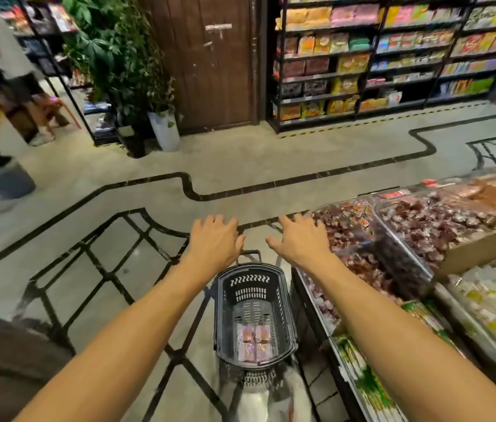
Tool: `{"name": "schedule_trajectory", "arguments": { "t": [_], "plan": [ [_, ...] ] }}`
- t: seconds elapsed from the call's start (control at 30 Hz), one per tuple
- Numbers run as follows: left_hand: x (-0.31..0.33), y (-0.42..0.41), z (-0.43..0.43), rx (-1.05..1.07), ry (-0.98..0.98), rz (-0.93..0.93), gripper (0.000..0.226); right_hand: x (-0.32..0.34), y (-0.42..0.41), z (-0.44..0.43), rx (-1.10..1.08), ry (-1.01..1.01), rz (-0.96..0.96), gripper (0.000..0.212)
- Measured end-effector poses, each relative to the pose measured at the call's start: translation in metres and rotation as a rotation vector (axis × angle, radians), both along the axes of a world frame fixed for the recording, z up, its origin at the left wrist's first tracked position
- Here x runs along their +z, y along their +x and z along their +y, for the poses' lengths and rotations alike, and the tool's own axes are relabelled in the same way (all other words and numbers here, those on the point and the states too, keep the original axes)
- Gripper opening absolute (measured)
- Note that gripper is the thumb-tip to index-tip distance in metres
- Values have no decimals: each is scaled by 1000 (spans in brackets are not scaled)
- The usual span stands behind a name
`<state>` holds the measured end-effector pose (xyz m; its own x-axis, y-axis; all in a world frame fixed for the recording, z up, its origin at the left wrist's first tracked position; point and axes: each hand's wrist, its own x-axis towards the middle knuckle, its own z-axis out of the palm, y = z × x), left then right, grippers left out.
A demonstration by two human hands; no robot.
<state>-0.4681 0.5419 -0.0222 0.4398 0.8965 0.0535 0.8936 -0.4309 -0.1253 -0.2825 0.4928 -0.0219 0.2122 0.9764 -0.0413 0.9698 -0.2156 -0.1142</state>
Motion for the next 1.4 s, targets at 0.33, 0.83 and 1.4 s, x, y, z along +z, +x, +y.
{"name": "schedule_trajectory", "arguments": {
  "t": [0.33,0.83,1.4],
  "plan": [
    [-104,19,91,110,-205,76,50,-109,11,114,112,-167,57,59],
    [-390,7,188,90,-576,139,45,-383,16,194,-44,-512,188,59],
    [-756,11,177,-17,-914,320,41,-733,0,185,-285,-911,281,61]
  ]
}}
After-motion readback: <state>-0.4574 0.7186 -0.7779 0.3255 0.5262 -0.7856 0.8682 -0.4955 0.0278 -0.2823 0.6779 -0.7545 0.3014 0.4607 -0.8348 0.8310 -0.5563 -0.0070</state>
